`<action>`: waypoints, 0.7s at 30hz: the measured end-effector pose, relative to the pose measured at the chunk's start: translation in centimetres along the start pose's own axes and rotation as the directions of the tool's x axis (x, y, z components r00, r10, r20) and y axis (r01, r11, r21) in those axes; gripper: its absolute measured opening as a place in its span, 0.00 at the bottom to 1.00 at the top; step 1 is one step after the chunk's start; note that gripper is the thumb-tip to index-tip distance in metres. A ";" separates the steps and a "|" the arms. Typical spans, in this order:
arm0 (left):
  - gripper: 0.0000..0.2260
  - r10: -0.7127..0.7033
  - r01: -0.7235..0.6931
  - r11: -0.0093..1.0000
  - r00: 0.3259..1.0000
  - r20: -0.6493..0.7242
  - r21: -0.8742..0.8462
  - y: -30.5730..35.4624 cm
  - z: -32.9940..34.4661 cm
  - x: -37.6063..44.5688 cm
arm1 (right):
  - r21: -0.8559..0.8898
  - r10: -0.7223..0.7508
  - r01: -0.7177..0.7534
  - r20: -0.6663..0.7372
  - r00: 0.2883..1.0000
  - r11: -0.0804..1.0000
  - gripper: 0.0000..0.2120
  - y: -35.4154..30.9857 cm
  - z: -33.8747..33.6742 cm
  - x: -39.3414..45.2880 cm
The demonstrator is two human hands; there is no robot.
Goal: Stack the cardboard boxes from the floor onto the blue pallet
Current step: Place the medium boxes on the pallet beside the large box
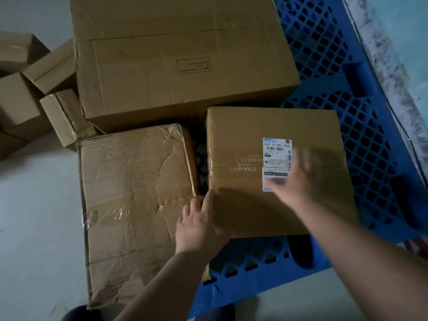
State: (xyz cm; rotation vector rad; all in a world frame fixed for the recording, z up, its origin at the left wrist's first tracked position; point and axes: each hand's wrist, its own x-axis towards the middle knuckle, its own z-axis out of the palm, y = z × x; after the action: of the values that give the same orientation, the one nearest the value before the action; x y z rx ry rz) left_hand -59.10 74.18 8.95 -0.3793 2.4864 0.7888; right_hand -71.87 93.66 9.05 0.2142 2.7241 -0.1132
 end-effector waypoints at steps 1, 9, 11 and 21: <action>0.47 -0.021 0.022 1.000 0.999 0.029 -0.021 0.9 0.3 0.5 | 0.010 0.176 -0.177 0.027 0.984 0.984 0.55 2.5 -0.5 0.9; 0.60 -0.102 0.044 0.949 0.980 0.172 0.312 3.6 0.7 2.5 | 0.385 0.485 -0.592 0.345 0.804 0.708 0.59 13.0 0.7 0.2; 0.57 -0.061 0.000 0.948 0.982 0.181 0.319 4.1 0.6 2.7 | 0.448 0.498 -0.591 0.319 0.807 0.671 0.61 13.2 1.3 -1.3; 0.42 0.168 -0.244 0.824 0.967 0.190 0.512 7.3 -0.4 4.9 | 0.560 0.752 -0.824 0.509 0.419 0.080 0.52 7.8 6.6 -13.1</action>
State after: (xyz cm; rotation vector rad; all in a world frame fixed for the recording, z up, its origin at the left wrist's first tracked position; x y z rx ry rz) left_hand -66.28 79.17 9.89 0.1454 2.5066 0.1582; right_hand -56.09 98.86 7.90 1.8703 1.8323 -0.9278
